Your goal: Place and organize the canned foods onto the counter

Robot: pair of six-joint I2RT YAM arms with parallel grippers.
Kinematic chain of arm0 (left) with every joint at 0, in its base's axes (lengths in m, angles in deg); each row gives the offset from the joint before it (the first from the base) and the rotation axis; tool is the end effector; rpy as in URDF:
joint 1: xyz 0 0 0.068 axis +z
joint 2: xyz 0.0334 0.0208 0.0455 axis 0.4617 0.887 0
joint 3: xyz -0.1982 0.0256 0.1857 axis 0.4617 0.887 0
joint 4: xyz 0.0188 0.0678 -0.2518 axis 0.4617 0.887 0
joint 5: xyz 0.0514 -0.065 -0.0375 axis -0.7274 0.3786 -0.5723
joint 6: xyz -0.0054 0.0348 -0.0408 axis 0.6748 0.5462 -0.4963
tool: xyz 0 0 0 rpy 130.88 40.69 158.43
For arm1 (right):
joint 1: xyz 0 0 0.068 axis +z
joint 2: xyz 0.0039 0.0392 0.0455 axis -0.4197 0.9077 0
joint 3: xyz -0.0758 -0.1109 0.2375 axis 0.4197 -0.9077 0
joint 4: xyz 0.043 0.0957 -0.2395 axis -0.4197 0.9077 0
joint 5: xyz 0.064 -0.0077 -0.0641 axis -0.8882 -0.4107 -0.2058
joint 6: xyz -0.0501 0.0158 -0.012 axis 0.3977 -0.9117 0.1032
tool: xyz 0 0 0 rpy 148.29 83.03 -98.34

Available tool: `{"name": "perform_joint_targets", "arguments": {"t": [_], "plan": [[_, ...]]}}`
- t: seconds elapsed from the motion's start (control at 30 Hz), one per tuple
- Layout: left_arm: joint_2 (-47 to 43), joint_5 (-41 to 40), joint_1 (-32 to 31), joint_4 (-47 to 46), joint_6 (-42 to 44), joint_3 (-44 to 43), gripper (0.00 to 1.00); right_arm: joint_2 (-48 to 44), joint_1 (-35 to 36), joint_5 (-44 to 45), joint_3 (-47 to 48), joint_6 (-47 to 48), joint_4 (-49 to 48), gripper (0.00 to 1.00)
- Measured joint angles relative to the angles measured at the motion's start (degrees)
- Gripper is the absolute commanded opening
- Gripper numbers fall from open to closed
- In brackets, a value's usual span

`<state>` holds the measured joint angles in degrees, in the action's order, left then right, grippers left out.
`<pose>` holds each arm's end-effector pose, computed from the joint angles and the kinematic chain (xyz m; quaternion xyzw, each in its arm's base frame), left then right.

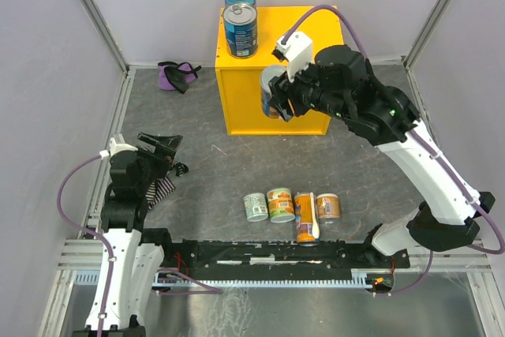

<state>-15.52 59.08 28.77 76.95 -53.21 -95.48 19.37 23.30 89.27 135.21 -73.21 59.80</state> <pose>0.1321 -0.0010 0.2796 -0.3966 0.7219 -0.3194 0.4685 0.1843 0.2006 0.5103 -0.3219 0.7639 0.1869 0.5272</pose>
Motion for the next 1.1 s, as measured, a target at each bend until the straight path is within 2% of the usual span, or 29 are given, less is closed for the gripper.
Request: {"name": "perform_joint_targets", "arguments": {"t": [0.47, 0.63, 0.8, 1.1], "plan": [[0.1, 0.1, 0.0, -1.2, -0.6, -0.6, 0.92, 9.4, -0.6, 6.3, 18.4, 0.2, 3.3, 0.02], [-0.8, 0.2, 0.0, -1.3, -0.6, -1.0, 0.91, 12.2, -2.7, 6.8, 20.9, 0.2, 3.8, 0.01], [0.6, 0.4, 0.0, -1.1, -0.6, -3.1, 0.91, 16.9, -5.7, 6.3, 27.9, 0.0, 5.0, 0.01], [3.4, 1.3, 0.0, -2.3, -0.5, -5.9, 0.91, 17.5, -10.7, 4.2, 28.0, -1.8, 2.2, 0.02]]}}
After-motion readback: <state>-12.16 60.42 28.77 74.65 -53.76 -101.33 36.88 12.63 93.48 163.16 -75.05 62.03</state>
